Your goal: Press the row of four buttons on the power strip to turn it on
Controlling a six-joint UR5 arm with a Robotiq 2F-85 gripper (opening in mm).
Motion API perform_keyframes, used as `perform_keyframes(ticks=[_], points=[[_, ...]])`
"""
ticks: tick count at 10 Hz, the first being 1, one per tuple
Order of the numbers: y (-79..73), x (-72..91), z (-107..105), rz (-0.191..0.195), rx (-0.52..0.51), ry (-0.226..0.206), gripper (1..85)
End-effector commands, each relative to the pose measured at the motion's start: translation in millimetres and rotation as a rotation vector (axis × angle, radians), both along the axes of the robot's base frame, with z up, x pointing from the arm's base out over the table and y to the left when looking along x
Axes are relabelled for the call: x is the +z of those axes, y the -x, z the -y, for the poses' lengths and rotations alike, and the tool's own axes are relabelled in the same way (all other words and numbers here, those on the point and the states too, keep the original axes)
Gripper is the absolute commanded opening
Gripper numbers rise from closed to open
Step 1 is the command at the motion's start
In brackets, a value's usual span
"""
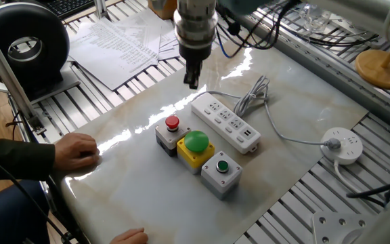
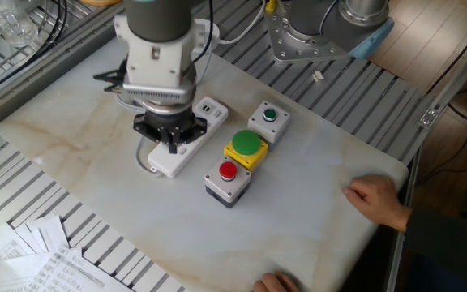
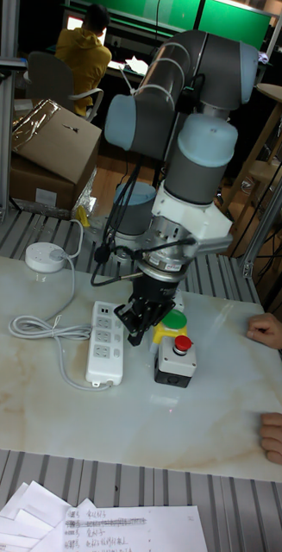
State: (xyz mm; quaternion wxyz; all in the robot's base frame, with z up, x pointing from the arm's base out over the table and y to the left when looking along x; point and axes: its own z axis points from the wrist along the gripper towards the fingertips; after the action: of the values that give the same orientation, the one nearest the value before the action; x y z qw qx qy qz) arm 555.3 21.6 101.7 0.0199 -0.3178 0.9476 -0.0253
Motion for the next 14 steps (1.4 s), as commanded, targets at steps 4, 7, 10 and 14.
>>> perform_keyframes(ticks=[4, 7, 10, 14], points=[[22.6, -13.4, 22, -0.077, 0.03, 0.068, 1.0], [12.4, -35.0, 33, -0.056, 0.05, 0.102, 1.0], [20.6, -54.6, 22, -0.085, 0.036, 0.074, 1.0], [31.8, -59.3, 21, -0.11, 0.04, 0.065, 1.0]])
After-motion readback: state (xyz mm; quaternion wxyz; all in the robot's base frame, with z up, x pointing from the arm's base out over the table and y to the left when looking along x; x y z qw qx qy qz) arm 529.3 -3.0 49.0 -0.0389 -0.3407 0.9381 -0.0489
